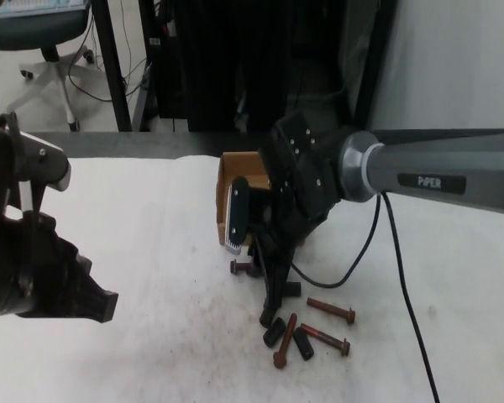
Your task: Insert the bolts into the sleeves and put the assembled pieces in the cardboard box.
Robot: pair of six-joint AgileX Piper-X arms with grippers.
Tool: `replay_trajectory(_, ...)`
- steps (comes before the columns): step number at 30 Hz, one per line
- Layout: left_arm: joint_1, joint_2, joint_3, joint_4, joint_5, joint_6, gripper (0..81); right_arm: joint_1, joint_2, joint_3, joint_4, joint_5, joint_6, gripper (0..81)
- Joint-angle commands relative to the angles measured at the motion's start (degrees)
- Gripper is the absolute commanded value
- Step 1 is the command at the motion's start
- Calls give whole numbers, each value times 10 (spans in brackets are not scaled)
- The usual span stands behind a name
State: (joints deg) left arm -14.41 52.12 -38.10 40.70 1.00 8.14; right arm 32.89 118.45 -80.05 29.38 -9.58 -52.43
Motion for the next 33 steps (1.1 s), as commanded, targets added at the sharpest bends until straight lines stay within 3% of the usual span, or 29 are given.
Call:
replay_trajectory(1, 2, -5, -1, -7, -5, 4, 1, 6, 11, -4, 18, -15, -1, 265)
replay_trajectory(28, 2, -5, -1, -7, -5, 4, 1, 28, 19, -4, -9, -29, 3, 237)
replay_trajectory(33, 2, -5, -1, -3, -5, 4, 1, 40, 28, -4, -4, -1, 15, 211)
